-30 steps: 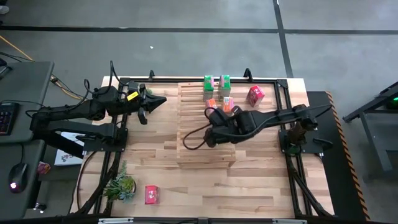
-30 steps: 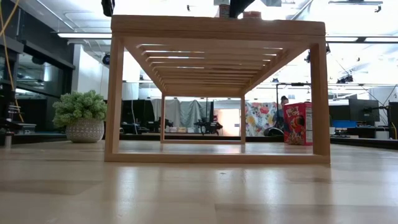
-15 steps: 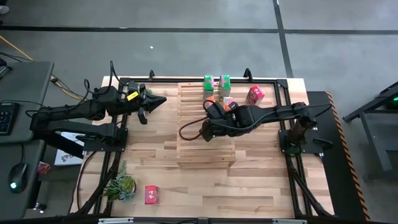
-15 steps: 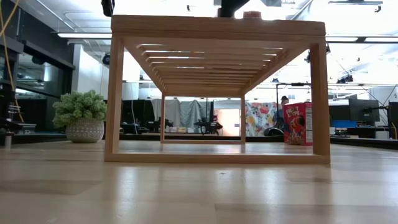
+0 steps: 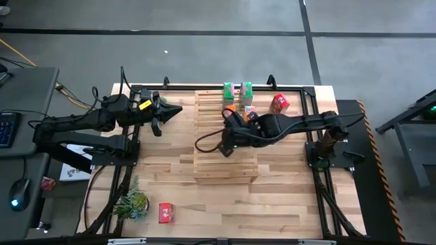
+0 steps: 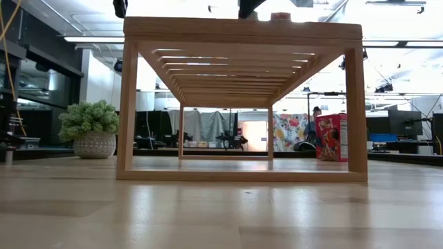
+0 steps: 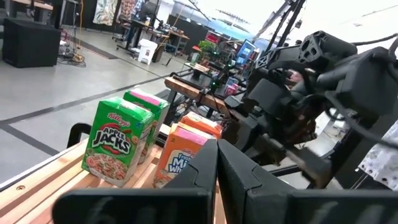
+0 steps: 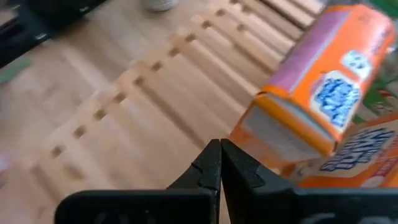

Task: Stack cereal on shelf
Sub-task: Put the top red cereal box on the shelf

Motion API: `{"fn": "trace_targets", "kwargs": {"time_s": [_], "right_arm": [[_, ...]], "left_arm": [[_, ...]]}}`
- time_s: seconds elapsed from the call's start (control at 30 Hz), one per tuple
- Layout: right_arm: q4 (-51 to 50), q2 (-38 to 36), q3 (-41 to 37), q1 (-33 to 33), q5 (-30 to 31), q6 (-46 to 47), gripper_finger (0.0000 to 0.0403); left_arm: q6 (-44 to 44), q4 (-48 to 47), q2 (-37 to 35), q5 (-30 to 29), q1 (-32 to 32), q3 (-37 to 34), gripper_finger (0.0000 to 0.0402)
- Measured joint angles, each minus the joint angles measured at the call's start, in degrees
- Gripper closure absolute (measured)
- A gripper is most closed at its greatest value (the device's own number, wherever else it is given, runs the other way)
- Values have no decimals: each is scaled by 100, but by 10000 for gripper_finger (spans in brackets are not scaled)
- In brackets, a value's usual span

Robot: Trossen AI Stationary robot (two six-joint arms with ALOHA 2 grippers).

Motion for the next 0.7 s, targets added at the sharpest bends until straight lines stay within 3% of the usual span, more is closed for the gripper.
{"fn": "trace_targets", "kwargs": {"time_s": [0.17,0.4,0.7], "right_arm": [[-61,-284,9,277,-285,-305,403],[-414,-767,9,601,-296,-23,403],[-921,-1015,9,640,105,461,403]], "left_arm": [[10,7,0,0,0,0,398],[7,44,0,4,0,0,398],[366,43,38,-74,-2,0,398]]}}
